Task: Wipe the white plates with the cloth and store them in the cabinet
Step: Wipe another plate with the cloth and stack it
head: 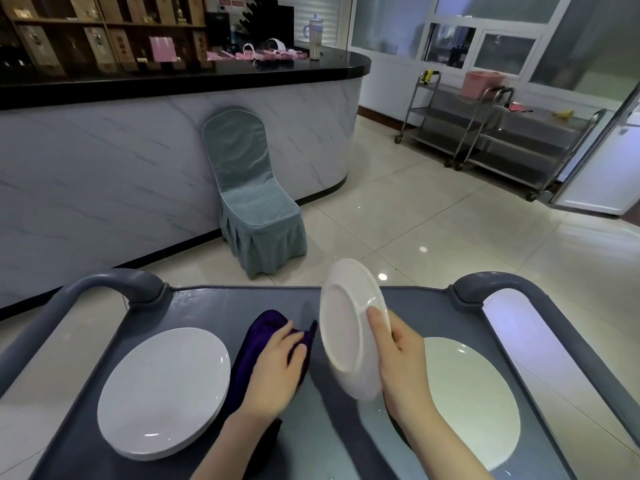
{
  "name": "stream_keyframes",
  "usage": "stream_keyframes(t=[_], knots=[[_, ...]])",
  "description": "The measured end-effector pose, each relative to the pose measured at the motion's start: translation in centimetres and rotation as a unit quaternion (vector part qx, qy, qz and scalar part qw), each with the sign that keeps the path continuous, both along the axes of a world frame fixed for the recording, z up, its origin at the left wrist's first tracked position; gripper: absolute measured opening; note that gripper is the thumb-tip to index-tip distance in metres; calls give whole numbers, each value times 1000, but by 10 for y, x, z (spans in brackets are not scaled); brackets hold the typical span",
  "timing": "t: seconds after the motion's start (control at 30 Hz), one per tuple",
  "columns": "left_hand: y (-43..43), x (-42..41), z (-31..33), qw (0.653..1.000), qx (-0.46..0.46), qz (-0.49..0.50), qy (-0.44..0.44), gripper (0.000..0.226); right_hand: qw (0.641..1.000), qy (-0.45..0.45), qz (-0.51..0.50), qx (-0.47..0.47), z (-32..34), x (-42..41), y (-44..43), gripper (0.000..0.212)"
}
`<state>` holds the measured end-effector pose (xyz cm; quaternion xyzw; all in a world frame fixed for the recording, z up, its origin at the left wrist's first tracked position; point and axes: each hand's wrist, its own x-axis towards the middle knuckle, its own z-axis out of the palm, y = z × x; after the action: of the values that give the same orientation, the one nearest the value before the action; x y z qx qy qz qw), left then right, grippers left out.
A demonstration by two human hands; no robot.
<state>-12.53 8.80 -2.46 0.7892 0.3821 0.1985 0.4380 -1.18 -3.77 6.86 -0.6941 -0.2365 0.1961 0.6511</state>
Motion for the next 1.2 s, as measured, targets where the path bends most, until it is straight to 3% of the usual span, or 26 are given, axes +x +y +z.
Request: stream_keyframes(t=[0.07, 0.13, 0.17, 0.23, 0.33, 0.43, 0.5, 0.57, 0.63, 0.7, 0.8, 0.97, 1.2], knots=[[5, -7, 24, 987, -113, 72, -90, 20, 993, -109, 40, -28, -5, -5, 3, 44], [9, -15, 51, 943, -257, 85, -193, 20, 969, -229, 78, -49, -17, -12, 6, 24], [11, -20, 62, 922, -302, 79, -228, 23, 949, -285, 105, -79, -24, -16, 10, 33], [15, -30, 76, 910, -327, 77, -244, 26, 905, -375, 161, -114, -36, -25, 16, 45], [21, -48, 78, 916, -308, 139, -217, 33, 831, -497, 224, -113, -53, -40, 26, 46], [28, -73, 64, 898, -320, 198, -229, 39, 766, -530, 320, -170, -57, -52, 42, 53], [34, -92, 53, 877, -338, 232, -252, 41, 746, -486, 406, -206, -54, -56, 57, 66], [41, -112, 42, 868, -338, 254, -259, 45, 763, -407, 440, -242, -52, -57, 70, 72], [49, -132, 31, 866, -330, 280, -251, 48, 820, -391, 343, -238, -61, -50, 83, 60], [59, -152, 19, 860, -326, 307, -245, 48, 851, -374, 242, -278, -74, -45, 94, 53], [70, -177, 1, 856, -325, 328, -233, 48, 885, -235, 215, -341, -94, -53, 113, 53], [88, -206, -26, 850, -338, 332, -230, 50, 923, -80, 224, -301, -117, -84, 135, 29], [112, -242, -42, 875, -318, 318, -178, 44, 940, -37, 187, -282, -137, -117, 155, 46]])
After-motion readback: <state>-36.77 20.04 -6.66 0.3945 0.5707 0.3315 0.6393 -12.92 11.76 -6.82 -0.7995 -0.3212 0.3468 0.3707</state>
